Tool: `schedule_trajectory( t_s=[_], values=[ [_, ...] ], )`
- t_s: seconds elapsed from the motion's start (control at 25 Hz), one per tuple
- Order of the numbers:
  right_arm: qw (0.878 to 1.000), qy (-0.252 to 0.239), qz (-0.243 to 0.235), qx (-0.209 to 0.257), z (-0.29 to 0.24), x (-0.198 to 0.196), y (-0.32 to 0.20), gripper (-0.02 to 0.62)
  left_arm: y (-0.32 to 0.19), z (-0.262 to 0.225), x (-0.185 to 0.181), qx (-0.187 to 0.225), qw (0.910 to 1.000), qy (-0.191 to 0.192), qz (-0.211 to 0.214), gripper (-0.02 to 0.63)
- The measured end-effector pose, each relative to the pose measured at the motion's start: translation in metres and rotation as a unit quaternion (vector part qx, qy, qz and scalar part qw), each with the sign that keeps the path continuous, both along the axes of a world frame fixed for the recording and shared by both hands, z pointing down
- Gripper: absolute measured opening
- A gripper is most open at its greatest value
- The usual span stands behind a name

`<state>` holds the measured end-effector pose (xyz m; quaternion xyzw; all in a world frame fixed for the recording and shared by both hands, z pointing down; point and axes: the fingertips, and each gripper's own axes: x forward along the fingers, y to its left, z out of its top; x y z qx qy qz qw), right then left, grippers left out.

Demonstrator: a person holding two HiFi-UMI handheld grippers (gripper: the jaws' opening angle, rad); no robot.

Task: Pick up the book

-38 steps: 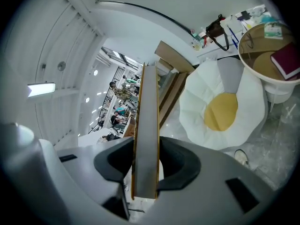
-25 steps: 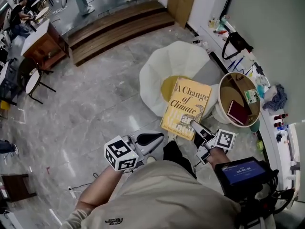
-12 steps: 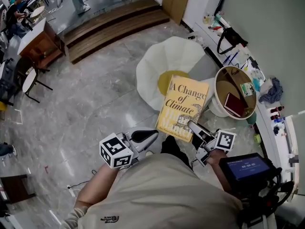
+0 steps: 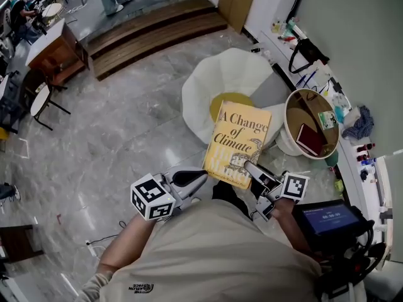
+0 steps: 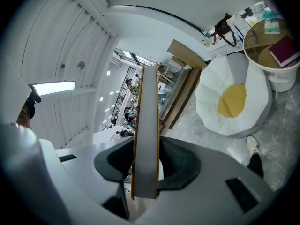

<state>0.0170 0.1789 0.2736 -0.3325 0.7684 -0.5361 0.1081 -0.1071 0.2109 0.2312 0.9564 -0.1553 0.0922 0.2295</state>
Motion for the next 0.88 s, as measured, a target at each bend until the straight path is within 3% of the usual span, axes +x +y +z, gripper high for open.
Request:
schedule_trajectory(
  t_s=[0.88],
  values=[
    [1.0, -0.001, -0.006, 0.004, 0.0025, 0.0003, 0.0003, 0.152, -0.0037, 0.0041, 0.0066, -0.003, 1.0, 0.002, 0.002, 0.008]
  ],
)
